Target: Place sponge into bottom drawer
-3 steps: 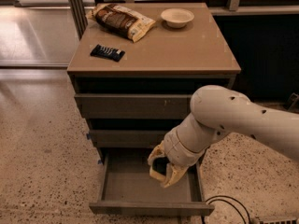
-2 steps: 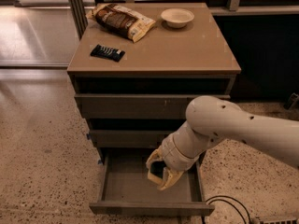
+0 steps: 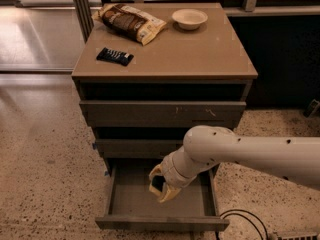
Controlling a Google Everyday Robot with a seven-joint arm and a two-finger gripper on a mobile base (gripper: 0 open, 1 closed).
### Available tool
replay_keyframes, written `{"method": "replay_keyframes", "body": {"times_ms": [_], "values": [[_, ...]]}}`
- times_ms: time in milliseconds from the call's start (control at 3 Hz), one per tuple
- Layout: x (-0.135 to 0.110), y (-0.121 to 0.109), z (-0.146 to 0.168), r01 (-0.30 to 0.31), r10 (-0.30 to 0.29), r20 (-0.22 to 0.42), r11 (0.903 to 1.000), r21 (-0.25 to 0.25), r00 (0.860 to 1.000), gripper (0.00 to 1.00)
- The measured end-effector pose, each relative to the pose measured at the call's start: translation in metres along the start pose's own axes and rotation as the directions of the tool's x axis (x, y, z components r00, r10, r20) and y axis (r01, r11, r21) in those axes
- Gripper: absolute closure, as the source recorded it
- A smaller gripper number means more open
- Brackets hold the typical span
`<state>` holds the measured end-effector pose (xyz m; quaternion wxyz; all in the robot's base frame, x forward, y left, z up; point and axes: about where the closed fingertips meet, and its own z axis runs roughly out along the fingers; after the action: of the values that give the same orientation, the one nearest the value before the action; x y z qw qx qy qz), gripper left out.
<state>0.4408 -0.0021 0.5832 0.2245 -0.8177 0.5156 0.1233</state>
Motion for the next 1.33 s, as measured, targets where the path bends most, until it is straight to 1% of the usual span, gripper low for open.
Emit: {"method": "replay_keyframes", "body": {"times_ms": [333, 667, 1000, 1333], "values": [[0.015, -0.005, 0.037, -0.050, 0.051, -0.021, 0.9984, 0.026, 0.998, 1.00], [0.015, -0.005, 0.037, -0.050, 0.051, -0.021, 0.9984, 0.026, 0.998, 1.00], [0.011, -0.004, 0.060, -0.047, 0.046, 0.018, 0.9987, 0.019, 0.999, 1.00], [-0.002, -0.010, 0.108, -0.022, 0.020, 0.067, 0.9994, 0.028, 0.998, 1.00]]}}
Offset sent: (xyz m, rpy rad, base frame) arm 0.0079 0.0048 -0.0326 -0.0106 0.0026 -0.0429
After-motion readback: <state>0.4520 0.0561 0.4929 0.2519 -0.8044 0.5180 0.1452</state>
